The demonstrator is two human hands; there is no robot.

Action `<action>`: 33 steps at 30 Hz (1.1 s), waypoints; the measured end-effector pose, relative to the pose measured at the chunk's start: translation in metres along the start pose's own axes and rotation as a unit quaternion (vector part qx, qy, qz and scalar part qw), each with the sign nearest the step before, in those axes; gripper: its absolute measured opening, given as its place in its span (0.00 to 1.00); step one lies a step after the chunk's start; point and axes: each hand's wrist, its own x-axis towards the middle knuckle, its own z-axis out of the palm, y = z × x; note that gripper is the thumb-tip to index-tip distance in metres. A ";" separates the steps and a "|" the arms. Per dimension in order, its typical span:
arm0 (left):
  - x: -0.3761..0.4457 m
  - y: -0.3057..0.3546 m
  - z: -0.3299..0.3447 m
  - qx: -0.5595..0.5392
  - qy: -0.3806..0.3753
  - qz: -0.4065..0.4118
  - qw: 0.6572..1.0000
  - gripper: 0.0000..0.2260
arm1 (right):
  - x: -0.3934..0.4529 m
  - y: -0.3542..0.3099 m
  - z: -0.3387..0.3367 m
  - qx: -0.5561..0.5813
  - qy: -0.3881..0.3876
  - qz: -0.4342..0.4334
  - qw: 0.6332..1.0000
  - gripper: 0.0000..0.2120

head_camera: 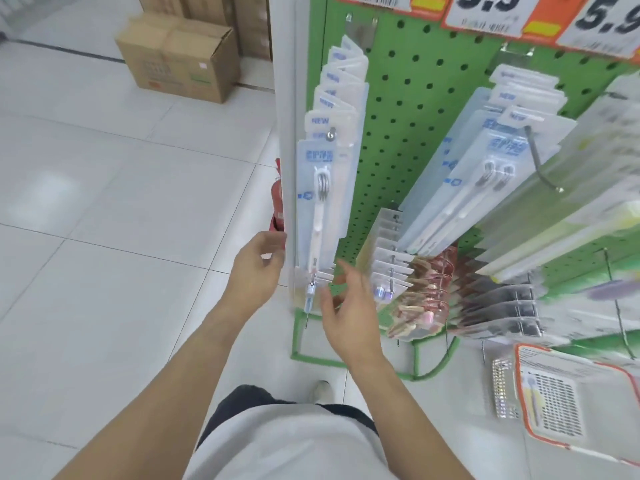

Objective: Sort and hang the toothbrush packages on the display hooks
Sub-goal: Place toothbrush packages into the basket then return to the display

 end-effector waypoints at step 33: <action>0.062 0.023 0.006 0.122 -0.084 0.127 0.981 0.02 | 0.014 -0.026 -0.001 -0.078 0.039 0.017 0.996 0.06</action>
